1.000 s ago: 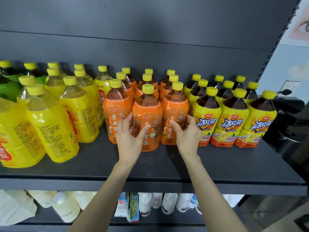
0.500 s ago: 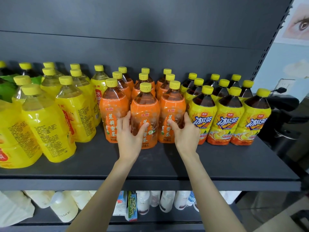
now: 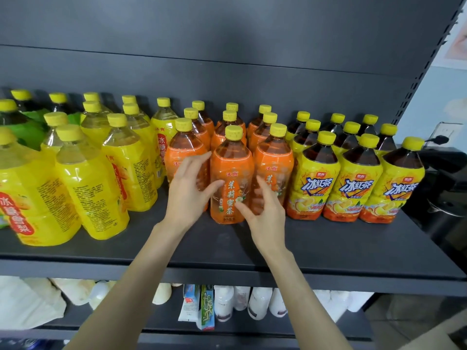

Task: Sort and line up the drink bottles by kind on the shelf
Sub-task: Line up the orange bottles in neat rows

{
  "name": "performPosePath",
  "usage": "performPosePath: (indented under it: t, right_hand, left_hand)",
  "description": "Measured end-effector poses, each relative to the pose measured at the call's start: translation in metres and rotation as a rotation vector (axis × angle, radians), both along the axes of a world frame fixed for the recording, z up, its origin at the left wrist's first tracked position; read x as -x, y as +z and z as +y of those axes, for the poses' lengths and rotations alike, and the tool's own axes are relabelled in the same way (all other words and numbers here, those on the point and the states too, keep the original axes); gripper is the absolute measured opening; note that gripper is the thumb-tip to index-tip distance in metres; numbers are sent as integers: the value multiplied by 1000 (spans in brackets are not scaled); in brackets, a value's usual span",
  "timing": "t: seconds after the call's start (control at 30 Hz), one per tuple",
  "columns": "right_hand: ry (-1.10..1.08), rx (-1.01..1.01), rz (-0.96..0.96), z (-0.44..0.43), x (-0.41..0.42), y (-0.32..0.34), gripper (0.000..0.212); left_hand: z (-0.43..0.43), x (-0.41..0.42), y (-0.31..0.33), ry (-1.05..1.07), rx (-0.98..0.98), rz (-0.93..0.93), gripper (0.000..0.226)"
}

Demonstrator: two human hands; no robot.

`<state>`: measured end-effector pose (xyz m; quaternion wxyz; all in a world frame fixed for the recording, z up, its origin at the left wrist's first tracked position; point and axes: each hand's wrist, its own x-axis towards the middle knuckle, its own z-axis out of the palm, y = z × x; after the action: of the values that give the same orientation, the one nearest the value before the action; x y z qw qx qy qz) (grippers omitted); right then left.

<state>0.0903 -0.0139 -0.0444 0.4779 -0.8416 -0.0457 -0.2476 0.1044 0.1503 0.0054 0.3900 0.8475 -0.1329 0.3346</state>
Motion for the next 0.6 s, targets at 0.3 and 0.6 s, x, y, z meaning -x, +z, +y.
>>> performPosePath:
  t: [0.3,0.6]
  right_hand:
    - [-273,188,-57,44,-8,-12,84]
    - [-353,252,-53,54,-16,-10,84]
  left_hand:
    - [27,-35,17,85,-628,-273,63]
    - [35,-49,11,53,-658,-342,55]
